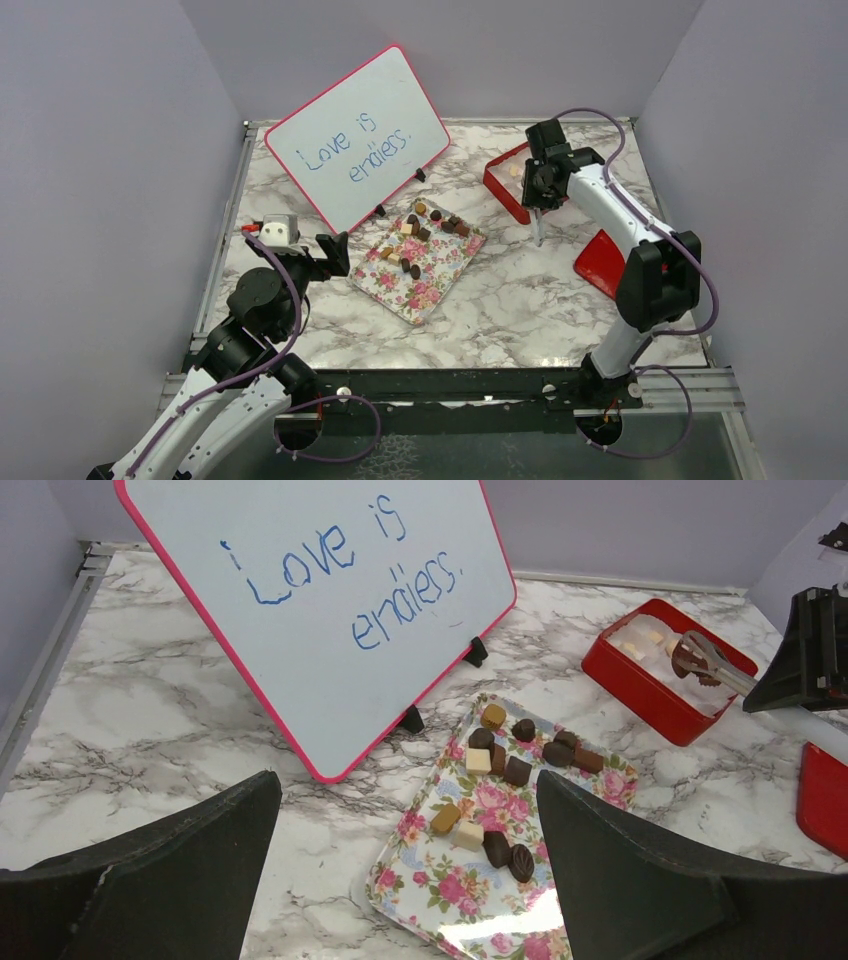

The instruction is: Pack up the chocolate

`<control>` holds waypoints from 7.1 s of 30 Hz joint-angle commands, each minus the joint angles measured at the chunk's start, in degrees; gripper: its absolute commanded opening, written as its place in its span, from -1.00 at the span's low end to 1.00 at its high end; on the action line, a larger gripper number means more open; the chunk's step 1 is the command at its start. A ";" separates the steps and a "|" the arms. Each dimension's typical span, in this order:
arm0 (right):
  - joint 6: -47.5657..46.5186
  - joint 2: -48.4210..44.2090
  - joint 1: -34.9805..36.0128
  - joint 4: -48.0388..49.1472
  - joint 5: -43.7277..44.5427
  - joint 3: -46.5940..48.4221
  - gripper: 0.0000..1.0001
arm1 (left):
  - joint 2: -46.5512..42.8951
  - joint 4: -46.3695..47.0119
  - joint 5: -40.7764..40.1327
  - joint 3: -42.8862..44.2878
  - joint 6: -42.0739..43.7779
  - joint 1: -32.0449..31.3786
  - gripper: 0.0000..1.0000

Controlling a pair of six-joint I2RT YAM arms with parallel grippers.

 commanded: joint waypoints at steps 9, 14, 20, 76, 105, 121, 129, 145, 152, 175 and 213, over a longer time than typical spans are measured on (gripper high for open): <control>-2.08 4.07 -2.55 4.36 -2.65 2.14 -0.41 | 0.64 1.58 1.31 -0.13 0.74 0.29 0.98; -2.56 5.81 -3.29 4.56 -2.56 3.05 -0.41 | 0.65 1.55 1.17 -0.18 0.74 0.22 0.98; -3.14 7.16 -4.37 5.18 -3.19 3.65 -0.41 | 0.89 1.57 1.13 -0.17 0.76 0.27 0.98; -7.75 -19.81 3.74 -2.52 -9.75 -6.85 -0.18 | 1.98 1.54 1.57 -0.01 0.61 0.29 0.98; 13.37 -1.47 47.53 -9.12 6.60 -0.91 -0.14 | -1.60 1.36 -1.24 0.03 0.30 0.23 0.98; 13.56 5.63 50.13 -13.52 9.14 4.35 -0.11 | -1.65 1.38 -0.80 0.06 0.25 0.23 0.98; 13.90 8.11 50.49 -15.18 10.24 5.19 -0.13 | -1.61 1.36 -0.73 -0.10 0.32 0.24 0.98; 13.66 9.06 50.58 -14.92 11.47 4.62 -0.36 | -1.82 1.42 -0.80 -0.11 0.22 0.29 0.98; 13.73 7.86 50.58 -15.03 12.04 4.52 -0.42 | -1.82 1.41 -0.72 -0.11 0.17 0.28 0.98; 12.82 1.57 46.58 -18.34 15.34 7.84 -0.51 | 0.98 1.59 3.74 -0.16 0.22 0.22 0.98; 1.42 2.35 9.83 -26.51 3.07 21.55 -0.52 | 27.23 -16.70 15.63 22.99 -18.37 0.26 0.98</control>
